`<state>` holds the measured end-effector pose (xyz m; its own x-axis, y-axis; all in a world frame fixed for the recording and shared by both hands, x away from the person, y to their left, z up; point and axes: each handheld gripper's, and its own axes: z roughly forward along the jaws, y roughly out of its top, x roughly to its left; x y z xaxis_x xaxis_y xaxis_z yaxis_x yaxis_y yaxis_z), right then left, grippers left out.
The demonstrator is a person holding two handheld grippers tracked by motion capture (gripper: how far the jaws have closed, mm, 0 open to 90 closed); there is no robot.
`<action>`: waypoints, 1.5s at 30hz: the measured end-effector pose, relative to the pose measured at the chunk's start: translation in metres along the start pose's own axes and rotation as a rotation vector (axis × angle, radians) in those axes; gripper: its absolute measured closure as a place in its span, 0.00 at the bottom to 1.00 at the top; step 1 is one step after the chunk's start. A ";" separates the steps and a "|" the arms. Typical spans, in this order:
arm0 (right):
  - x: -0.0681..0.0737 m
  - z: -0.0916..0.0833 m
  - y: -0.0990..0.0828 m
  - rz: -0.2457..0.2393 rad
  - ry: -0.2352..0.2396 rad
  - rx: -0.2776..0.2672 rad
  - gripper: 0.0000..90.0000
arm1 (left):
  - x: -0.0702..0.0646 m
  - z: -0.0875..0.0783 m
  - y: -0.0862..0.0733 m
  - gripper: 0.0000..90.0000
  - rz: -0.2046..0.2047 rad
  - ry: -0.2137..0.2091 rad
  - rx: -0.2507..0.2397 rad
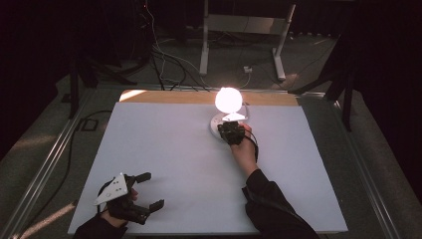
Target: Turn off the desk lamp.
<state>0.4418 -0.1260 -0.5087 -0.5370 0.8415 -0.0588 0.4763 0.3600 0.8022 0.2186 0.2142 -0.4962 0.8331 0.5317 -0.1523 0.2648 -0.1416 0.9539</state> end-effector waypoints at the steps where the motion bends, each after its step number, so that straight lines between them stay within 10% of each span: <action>1: -0.001 0.000 -0.001 0.003 0.000 -0.005 1.00 | 0.000 0.000 0.000 0.01 -0.001 -0.001 0.000; 45: 0.004 -0.007 0.008 0.020 -0.009 -0.020 1.00 | 0.000 0.000 0.000 0.01 0.001 0.001 0.005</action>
<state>0.4382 -0.1227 -0.4980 -0.5210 0.8522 -0.0481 0.4727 0.3351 0.8150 0.2188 0.2145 -0.4962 0.8328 0.5326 -0.1508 0.2661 -0.1463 0.9528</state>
